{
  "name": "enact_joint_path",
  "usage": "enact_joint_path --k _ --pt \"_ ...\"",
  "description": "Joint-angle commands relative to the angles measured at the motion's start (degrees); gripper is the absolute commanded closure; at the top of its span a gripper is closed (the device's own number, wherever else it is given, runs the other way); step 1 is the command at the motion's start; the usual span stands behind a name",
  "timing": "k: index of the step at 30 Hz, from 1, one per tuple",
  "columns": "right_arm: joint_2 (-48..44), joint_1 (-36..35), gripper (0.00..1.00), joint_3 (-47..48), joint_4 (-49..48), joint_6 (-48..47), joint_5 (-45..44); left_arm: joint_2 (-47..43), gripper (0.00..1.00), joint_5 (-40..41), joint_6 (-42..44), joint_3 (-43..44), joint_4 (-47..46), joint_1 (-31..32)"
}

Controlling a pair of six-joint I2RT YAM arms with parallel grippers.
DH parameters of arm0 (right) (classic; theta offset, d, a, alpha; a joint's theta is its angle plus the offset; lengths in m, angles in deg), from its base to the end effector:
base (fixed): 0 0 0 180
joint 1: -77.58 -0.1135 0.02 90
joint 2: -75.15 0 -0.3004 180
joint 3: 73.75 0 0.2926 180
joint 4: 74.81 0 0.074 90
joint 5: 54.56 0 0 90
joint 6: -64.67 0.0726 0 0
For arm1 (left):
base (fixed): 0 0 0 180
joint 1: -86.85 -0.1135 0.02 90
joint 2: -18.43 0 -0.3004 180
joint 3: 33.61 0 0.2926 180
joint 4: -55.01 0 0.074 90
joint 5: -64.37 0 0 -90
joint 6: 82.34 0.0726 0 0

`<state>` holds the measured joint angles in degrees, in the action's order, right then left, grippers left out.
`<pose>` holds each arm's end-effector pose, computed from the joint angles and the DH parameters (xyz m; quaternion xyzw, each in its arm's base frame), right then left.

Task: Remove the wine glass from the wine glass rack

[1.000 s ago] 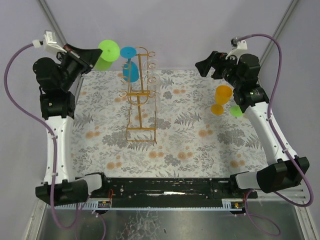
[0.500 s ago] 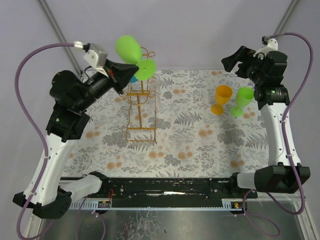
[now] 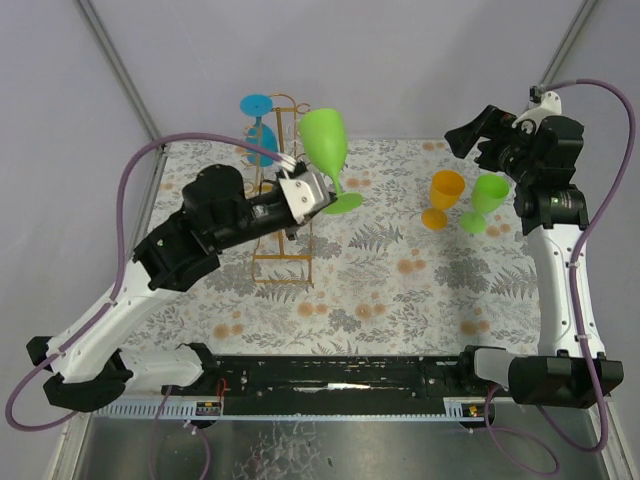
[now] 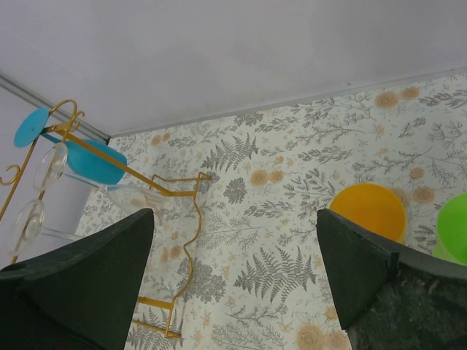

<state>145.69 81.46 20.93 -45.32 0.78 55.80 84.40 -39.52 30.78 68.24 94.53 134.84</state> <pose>0.3293 0.0030 0.5032 0.0733 0.7337 0.2560 0.6251 0.1737 -0.2189 0.5502 0.4882 0.5408 -0.2324 0.6444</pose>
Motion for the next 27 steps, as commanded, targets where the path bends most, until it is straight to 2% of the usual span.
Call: enact_joint_path --k 1,14,22,27 --pt "-2.59 0.13 0.01 -0.94 0.66 -0.08 1.44 1.36 1.0 8.88 13.62 -0.78 3.49 6.16" --pt "-9.56 0.08 0.01 -5.73 3.09 1.08 12.85 5.9 1.0 23.89 37.28 -9.49 1.02 20.21" --pt "-15.43 0.08 0.01 -10.74 1.73 3.87 19.04 12.12 1.0 27.64 42.55 -10.32 -3.68 25.63" --pt "-21.12 0.08 0.01 -18.22 -2.92 8.7 23.89 15.08 1.0 28.51 44.63 -10.94 -6.22 27.53"
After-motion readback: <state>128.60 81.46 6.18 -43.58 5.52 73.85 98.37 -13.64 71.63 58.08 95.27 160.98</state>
